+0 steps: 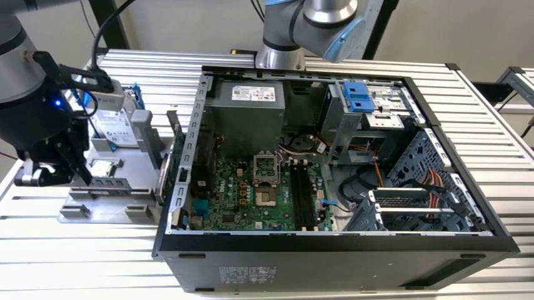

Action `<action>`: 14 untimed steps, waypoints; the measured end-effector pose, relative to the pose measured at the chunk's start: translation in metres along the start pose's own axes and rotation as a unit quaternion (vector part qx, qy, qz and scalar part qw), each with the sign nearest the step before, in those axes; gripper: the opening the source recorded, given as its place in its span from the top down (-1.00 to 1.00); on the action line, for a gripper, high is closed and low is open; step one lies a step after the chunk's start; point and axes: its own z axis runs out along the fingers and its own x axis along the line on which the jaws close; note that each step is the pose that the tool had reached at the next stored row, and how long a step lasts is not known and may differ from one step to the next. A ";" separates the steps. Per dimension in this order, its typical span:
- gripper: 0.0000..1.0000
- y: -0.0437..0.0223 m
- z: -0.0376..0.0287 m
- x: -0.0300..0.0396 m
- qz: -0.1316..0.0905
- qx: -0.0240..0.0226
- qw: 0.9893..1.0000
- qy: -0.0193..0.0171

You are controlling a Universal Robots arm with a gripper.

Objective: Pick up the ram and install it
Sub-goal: 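Pick up the ram and move it above insertion slot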

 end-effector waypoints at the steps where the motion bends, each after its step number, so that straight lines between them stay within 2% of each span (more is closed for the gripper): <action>1: 1.00 0.0000 -0.0005 0.0000 0.000 0.000 1.000 0.000; 14: 1.00 0.0001 -0.0064 0.0000 0.000 0.000 1.000 0.000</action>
